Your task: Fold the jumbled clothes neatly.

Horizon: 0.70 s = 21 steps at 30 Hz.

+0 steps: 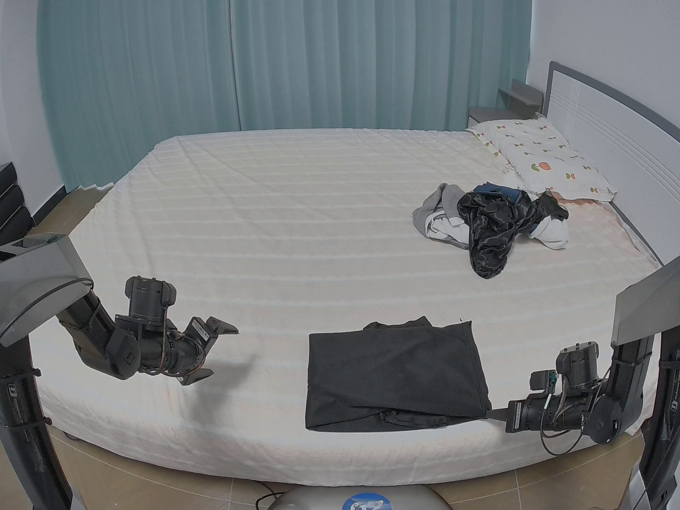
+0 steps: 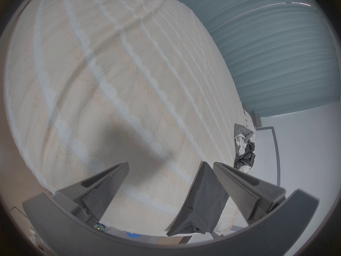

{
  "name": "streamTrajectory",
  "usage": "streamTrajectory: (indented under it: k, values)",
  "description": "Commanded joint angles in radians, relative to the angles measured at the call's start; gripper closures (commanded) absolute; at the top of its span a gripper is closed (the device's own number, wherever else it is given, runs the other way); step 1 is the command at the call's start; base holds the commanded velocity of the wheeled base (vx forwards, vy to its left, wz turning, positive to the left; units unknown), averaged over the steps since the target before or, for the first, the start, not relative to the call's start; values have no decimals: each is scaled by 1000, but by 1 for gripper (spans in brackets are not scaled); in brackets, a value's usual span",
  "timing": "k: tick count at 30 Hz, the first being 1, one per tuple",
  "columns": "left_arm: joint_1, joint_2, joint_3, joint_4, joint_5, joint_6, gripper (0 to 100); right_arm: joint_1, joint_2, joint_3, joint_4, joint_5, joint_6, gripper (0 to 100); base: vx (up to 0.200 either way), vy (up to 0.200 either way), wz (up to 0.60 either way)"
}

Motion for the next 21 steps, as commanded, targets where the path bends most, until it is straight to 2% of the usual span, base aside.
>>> streamTrajectory:
  k: [1,3,4,9,13,17,21]
  values:
    - [0,3,0,0,1,0,0,-27,14,1,-1,3,-9,100,0,0,0]
    - [0,1,0,0,2,-5,0,-27,30,-1,-2,1,-25,100,0,0,0]
    - [0,1,0,0,5,-5,0,-25,33,1,-7,3,-35,0,0,0,0]
    - [0,1,0,0,9,-5,0,-28,-6,-4,-81,9,-4,0,0,0,0]
    - [0,1,0,0,9,-3,0,-38,-21,-76,-117,4,68,0,200,0,0]
    - [0,1,0,0,9,-3,0,-24,-1,-199,-87,-5,123,0,200,0,0]
    - [0,3,6,-2,10,0,0,8,46,-328,27,-25,137,0,0,0,0]
